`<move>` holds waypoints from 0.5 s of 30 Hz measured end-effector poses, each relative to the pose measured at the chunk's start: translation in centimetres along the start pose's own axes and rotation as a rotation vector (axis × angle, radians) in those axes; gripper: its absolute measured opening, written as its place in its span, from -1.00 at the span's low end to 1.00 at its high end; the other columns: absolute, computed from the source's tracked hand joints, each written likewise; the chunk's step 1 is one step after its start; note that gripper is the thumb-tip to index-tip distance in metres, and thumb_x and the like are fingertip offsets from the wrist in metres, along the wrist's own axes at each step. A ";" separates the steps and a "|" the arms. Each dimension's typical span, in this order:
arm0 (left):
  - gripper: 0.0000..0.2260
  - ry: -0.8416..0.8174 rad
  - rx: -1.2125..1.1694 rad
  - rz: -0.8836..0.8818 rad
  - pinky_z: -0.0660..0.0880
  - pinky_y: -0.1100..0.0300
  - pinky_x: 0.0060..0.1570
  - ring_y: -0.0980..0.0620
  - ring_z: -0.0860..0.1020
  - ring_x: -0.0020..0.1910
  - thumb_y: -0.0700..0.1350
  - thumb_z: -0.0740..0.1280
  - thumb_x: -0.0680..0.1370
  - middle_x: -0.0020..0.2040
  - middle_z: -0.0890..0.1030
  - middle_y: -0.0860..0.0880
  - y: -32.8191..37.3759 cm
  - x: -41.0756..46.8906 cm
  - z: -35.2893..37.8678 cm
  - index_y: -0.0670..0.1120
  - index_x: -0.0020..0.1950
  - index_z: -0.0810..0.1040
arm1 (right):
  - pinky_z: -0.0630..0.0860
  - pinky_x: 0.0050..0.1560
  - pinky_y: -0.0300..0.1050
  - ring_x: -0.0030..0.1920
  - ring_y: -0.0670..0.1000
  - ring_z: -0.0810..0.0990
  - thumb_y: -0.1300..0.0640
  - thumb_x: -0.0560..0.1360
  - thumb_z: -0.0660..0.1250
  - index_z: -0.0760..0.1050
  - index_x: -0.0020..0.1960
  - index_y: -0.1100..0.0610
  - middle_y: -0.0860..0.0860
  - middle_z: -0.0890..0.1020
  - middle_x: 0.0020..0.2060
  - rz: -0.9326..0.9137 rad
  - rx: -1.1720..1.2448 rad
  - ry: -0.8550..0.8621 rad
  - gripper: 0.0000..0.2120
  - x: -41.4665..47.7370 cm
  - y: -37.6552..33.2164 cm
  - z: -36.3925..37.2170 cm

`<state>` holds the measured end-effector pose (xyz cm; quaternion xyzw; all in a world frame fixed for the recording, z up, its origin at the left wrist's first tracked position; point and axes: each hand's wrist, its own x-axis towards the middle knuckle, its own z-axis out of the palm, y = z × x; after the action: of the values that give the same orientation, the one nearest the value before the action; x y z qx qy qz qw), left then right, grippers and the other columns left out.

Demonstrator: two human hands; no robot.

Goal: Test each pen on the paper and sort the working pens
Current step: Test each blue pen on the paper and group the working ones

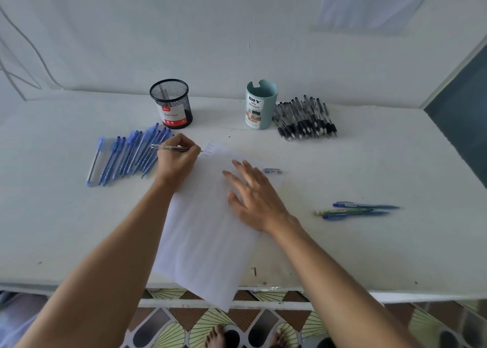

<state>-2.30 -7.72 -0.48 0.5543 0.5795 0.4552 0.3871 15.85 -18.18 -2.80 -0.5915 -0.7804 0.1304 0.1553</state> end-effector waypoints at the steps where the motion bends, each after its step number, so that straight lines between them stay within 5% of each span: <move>1: -0.95 0.006 0.014 -0.006 0.34 0.33 -0.48 0.12 0.42 -0.44 -0.34 0.34 0.45 -0.37 0.52 -0.07 -0.3 0.1 0.0 -0.26 -0.21 0.55 | -0.18 0.57 -0.01 0.61 0.07 -0.07 -0.04 0.66 0.05 0.15 0.60 0.04 0.06 0.04 0.62 0.016 -0.032 -0.045 -0.47 0.1 0.1 0.2; 5: -0.88 0.007 0.040 -0.013 0.27 0.24 -0.46 0.04 0.33 -0.42 -0.30 0.34 0.43 -0.40 0.44 -0.07 -1.1 0.7 -0.2 -0.26 -0.29 0.46 | -0.25 0.57 0.00 0.61 0.03 -0.14 -0.11 0.67 -0.01 -0.02 0.63 0.03 0.02 -0.05 0.62 0.049 -0.124 -0.109 -0.42 0.4 0.3 0.8; 15: -0.82 -0.023 0.136 0.015 0.31 0.23 -0.41 0.07 0.36 -0.44 -0.30 0.39 0.42 -0.46 0.42 0.03 -1.3 1.0 -0.2 -0.19 -0.36 0.48 | -0.21 0.58 -0.01 0.61 0.03 -0.08 -0.11 0.66 0.04 0.06 0.62 0.03 0.02 0.02 0.62 0.052 -0.099 -0.066 -0.43 0.4 0.2 0.8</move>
<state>-2.92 -6.73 -1.64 0.5888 0.6002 0.4113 0.3520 15.61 -17.80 -3.59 -0.6138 -0.7751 0.1148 0.0965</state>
